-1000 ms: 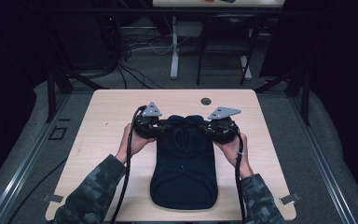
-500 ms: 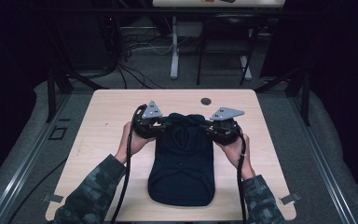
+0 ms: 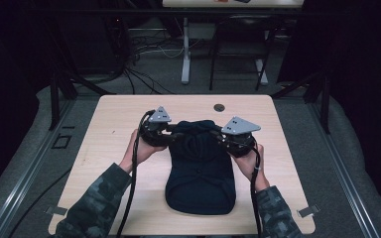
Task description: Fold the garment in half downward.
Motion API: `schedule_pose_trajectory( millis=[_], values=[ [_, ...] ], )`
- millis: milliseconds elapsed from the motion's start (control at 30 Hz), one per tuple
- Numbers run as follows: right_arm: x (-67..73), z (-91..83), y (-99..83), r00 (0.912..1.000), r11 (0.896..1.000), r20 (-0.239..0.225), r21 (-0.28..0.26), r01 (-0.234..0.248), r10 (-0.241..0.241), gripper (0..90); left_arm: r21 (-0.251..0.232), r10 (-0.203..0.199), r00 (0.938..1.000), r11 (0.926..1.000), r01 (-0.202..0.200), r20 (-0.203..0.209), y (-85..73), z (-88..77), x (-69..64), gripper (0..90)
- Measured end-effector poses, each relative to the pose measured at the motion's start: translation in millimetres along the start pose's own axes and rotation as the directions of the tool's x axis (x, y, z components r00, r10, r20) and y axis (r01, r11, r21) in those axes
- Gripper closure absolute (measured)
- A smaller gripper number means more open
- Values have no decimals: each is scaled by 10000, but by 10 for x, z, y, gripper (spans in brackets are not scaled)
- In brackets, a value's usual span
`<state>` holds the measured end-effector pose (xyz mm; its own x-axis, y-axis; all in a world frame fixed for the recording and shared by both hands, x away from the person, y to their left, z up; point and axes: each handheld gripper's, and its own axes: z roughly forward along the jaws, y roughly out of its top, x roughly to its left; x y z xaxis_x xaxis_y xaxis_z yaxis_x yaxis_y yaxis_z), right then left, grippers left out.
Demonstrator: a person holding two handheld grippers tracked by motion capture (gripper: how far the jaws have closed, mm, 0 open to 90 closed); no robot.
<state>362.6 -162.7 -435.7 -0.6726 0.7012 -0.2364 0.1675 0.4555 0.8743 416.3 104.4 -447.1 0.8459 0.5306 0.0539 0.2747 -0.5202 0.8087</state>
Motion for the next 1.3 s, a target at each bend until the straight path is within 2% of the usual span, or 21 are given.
schedule_pose_trajectory(
  millis=[67,133,200,333,433,600,700,767,867,967,1067,1167,1300],
  values=[
    [-4,4,-3,9999,9999,-127,100,119,-117,782,-210,112,9999,9997,-113,-45,-20,0,-2,691],
    [-16,8,-15,9998,9999,-200,124,79,-77,779,-487,259,9993,9984,-272,-277,-27,-16,-22,723],
    [-35,6,-24,9993,9998,-366,219,-18,26,773,-598,483,9975,9969,-514,-525,-19,-31,-50,733],
    [-49,-3,-37,9992,9993,-374,347,-121,134,732,-735,854,9926,9931,-918,-866,13,-62,-101,737],
    [-63,0,-53,9990,9978,-411,642,-165,191,692,-815,1092,9894,9898,-1171,-959,33,-71,-134,737],
    [-82,38,-91,9964,9926,-552,1068,-583,644,580,-792,1477,9837,9846,-1561,-1024,55,-74,-182,736],
    [-62,52,-114,9975,9924,-455,1135,-479,534,623,-621,1746,9778,9812,-1825,-1162,67,-82,-218,736],
    [-47,49,-133,9982,9935,-447,1082,-362,412,684,-602,1766,9768,9809,-1848,-1215,65,-93,-226,735],
    [-4,14,-163,9996,9971,-192,730,-205,219,722,-659,1759,9764,9805,-1851,-1252,54,-113,-234,732],
    [68,-24,-190,9997,9989,121,422,218,-223,747,-572,1889,9707,9783,-1991,-1487,45,-117,-253,724],
    [133,-35,-207,9976,9982,386,211,565,-573,761,-549,1763,9733,9810,-1860,-1472,36,-114,-238,715],
    [145,-39,-206,9969,9981,491,51,615,-617,766,-482,1575,9804,9853,-1641,-1183,25,-120,-223,712],
    [146,-56,-205,9970,9980,464,-52,624,-621,768,-333,1496,9838,9876,-1535,-985,-2,-114,-238,700]
  ],
)
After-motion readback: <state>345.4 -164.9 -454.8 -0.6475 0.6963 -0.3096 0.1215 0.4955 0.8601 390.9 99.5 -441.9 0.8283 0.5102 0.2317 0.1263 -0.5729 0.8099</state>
